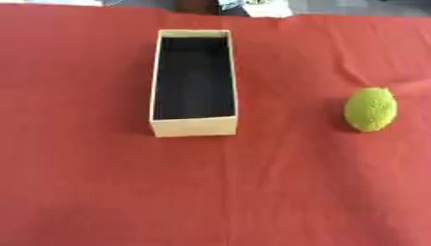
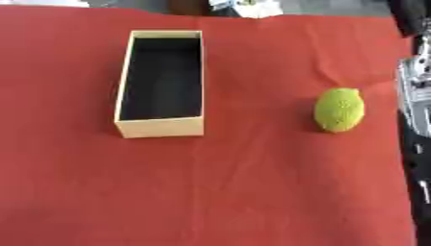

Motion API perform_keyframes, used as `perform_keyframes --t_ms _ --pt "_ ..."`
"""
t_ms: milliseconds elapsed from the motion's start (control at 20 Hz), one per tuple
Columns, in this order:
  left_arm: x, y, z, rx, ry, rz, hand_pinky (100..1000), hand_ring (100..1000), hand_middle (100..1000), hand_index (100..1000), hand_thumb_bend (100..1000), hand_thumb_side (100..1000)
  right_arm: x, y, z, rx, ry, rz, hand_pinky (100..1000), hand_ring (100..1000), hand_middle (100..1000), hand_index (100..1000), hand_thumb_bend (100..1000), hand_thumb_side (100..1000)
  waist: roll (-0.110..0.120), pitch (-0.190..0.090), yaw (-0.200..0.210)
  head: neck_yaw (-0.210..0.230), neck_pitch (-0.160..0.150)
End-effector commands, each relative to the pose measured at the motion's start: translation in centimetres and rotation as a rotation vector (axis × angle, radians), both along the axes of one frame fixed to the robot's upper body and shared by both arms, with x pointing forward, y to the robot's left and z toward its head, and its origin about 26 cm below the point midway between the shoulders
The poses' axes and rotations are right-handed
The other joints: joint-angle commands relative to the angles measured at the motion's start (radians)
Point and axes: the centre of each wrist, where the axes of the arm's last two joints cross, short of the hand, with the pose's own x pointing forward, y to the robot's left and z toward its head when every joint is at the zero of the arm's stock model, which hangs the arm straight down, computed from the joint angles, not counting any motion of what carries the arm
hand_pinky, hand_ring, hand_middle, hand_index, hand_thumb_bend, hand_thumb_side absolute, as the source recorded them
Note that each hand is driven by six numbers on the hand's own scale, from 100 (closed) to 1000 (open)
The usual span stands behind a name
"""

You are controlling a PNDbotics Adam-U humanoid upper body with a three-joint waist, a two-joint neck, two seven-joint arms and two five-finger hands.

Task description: Pick up objects on the table and place them in the box.

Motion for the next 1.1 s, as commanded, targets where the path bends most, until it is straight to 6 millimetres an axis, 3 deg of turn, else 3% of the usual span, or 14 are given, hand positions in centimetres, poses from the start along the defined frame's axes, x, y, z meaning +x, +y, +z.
perform_keyframes --t_ms 50,650,1100 --pt "-0.2 0.3 0.6 0.022 -0.016 0.001 593 822 843 686 200 718 -0.5 -0.2 1.2 -0.017 -0.037 -0.008 741 746 676 824 100 716 0.003 -0.02 -0.001 0.0 -0.013" --pt "-0.3 0.3 0.5 0.021 -0.012 0.005 593 822 844 686 200 718 -0.6 -0.4 1.3 -0.045 -0.026 -0.015 749 760 692 833 100 709 0.003 -0.024 -0.006 -0.001 0.001" --pt "-0.5 0.6 0.5 0.036 -0.002 0.012 593 823 844 686 199 719 -0.4 -0.2 3.5 -0.435 0.098 -0.018 844 869 819 895 100 637 -0.009 -0.033 -0.012 0.006 0.013"
